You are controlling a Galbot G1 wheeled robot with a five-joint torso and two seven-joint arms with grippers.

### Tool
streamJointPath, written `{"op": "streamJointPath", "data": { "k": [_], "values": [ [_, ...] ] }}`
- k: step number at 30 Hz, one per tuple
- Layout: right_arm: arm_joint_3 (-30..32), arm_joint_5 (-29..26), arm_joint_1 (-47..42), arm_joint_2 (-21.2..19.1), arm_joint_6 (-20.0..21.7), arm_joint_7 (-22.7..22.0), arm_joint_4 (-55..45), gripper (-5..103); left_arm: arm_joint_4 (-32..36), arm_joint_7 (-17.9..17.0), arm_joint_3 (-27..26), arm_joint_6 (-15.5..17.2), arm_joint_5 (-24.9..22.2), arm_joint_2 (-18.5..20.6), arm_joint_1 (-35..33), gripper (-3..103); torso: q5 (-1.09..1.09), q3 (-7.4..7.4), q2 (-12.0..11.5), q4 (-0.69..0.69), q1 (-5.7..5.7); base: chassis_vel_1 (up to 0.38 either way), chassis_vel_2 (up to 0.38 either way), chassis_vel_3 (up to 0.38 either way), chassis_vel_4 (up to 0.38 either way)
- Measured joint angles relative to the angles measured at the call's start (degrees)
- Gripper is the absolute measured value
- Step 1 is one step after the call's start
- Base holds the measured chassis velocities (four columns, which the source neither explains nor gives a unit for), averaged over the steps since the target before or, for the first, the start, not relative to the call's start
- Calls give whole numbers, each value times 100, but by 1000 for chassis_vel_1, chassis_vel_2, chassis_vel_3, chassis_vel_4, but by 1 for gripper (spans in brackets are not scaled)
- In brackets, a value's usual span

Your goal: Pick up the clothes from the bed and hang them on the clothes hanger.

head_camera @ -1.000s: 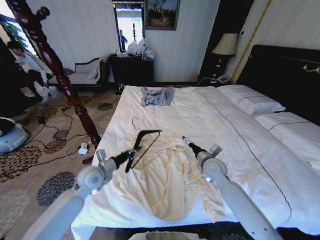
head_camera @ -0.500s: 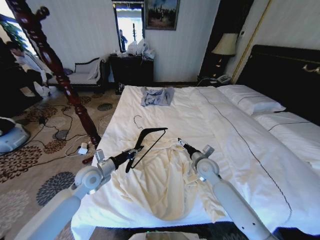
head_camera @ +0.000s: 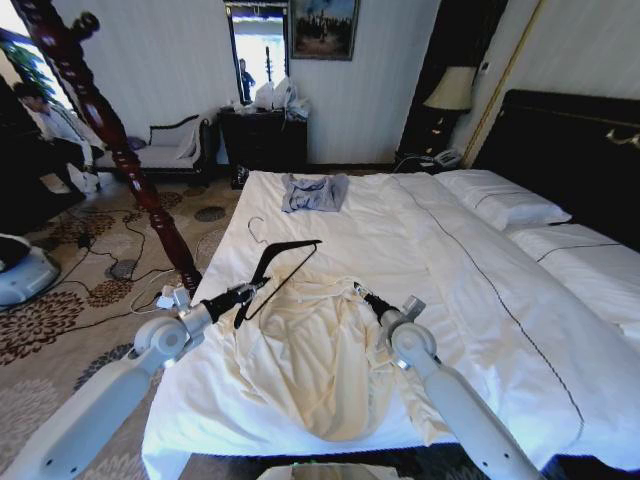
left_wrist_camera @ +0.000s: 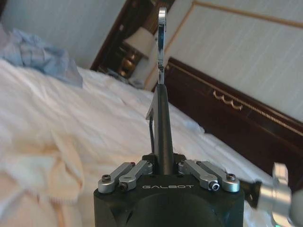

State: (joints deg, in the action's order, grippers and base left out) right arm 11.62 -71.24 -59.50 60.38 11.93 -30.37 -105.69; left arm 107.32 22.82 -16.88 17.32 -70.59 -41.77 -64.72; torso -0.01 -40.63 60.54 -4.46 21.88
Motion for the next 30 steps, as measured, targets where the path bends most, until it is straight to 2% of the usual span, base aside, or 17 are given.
{"op": "streamJointPath", "data": {
  "k": [4, 8, 12, 15, 17, 18, 20, 21, 23, 24, 25, 27, 30],
  "values": [
    [-107, 249, 42, 52, -6, -104, 136, 96, 51, 28, -19, -31, 137, -76, -224, 17, 0, 0, 0, 2, 0, 0, 0, 0, 0],
    [-190, 358, 115, 107, -6, -228, 259, 96, 93, 11, 15, -70, 263, -100, -338, 17, 1, 0, 0, -1, 0, 0, 0, 0, 0],
    [-332, 462, 358, 179, -11, -250, 646, 80, 161, 38, 75, -149, 581, -111, -557, 17, 1, 0, 0, 2, 0, 0, 0, 0, 0],
    [-374, 538, 446, 205, -13, -238, 794, 74, 185, 38, 76, -171, 617, -136, -595, 17, 1, 0, 0, 1, 0, 0, 0, 0, 0],
    [-391, 702, 557, 206, 29, -173, 964, 63, 273, 34, 22, -171, 597, -129, -649, 17, 1, 0, 0, 0, 0, 0, 0, 0, 0],
    [-391, 702, 557, 206, 29, -173, 964, 63, 273, 34, 22, -171, 597, -129, -649, 17, 1, 0, 0, 0, 0, 0, 0, 0, 0],
    [-408, 732, 627, 183, 63, -167, 1024, 52, 352, 34, -11, -158, 582, -97, -716, 17, 2, 0, 0, 0, 0, 0, 0, 0, 0],
    [-408, 732, 627, 183, 63, -167, 1024, 52, 352, 34, -11, -158, 582, -97, -716, 17, 2, 0, 0, 0, 0, 0, 0, 0, 0],
    [-430, 866, 671, 162, 75, -167, 1068, 41, 398, 34, -19, -151, 595, -93, -777, 17, 1, 0, 0, 1, 0, 0, 0, 0, 0],
    [-439, 1005, 694, 149, 89, -149, 1099, 41, 417, 33, -20, -149, 617, -98, -822, 17, 2, 0, 0, 1, 0, 0, 0, 0, 0],
    [-441, 1154, 722, 123, 115, -99, 1134, 30, 430, 27, -20, -148, 658, -118, -871, 17, 1, 0, 0, 1, 0, 0, 0, 0, 0],
    [-441, 1235, 740, 102, 123, -66, 1151, 30, 434, 16, -19, -148, 685, -128, -892, 17, 1, 0, 0, 1, 0, 0, 0, 0, 0],
    [-437, 1334, 794, -22, 132, 21, 1148, 14, 449, -6, -7, -151, 725, -132, -937, 17, 1, 0, 0, 1, 0, 0, 0, 0, 0]
  ]
}}
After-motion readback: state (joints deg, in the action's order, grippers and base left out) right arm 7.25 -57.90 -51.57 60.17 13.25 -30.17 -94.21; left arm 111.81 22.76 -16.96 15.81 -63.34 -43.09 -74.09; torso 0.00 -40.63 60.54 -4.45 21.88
